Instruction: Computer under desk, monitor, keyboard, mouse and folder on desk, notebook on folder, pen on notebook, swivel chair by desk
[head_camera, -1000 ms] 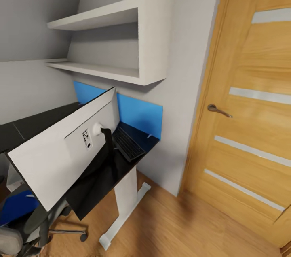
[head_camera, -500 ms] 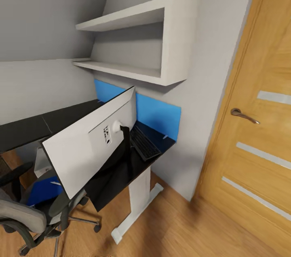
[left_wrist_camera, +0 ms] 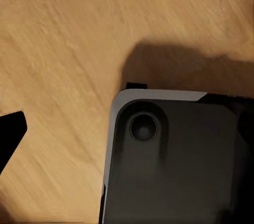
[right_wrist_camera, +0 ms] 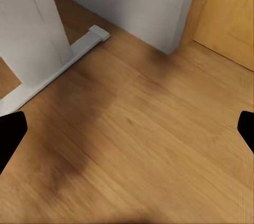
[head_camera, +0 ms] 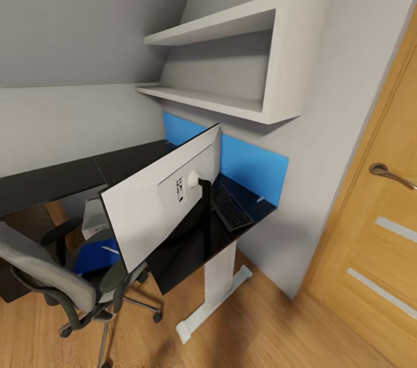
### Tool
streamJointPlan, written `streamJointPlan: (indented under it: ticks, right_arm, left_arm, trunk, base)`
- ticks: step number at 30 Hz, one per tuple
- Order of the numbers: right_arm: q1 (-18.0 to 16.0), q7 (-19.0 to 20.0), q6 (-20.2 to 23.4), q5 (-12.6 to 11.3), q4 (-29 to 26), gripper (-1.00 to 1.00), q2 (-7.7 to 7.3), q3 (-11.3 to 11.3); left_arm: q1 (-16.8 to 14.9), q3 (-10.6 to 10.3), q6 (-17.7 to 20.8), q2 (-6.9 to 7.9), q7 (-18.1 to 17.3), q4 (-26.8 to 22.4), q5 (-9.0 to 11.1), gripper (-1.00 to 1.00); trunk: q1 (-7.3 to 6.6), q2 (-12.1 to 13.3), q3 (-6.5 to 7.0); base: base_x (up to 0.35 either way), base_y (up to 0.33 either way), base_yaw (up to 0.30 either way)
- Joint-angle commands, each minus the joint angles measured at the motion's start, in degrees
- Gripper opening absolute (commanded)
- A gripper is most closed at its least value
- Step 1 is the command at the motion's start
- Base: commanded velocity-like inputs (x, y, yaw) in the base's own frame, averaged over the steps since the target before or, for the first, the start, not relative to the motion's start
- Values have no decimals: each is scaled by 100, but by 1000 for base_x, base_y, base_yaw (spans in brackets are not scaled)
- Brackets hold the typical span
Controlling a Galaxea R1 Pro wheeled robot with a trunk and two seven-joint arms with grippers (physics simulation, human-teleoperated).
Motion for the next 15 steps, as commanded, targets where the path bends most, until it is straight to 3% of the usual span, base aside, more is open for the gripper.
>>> streamJointPlan:
  ticks: [1,15]
  right_arm:
    - [-3,-3,-14,-7,2,100,0,4]
    - [-3,-3,-13,-7,2,100,0,4]
  left_arm:
    - [1,21,-10,-1,-2,-4,0,100]
    - [1,21,-10,-1,-2,-5,0,100]
  trunk:
    - [1,-5,-7]
    - [1,-5,-33]
  base:
    - [0,0,279]
    - [0,0,279]
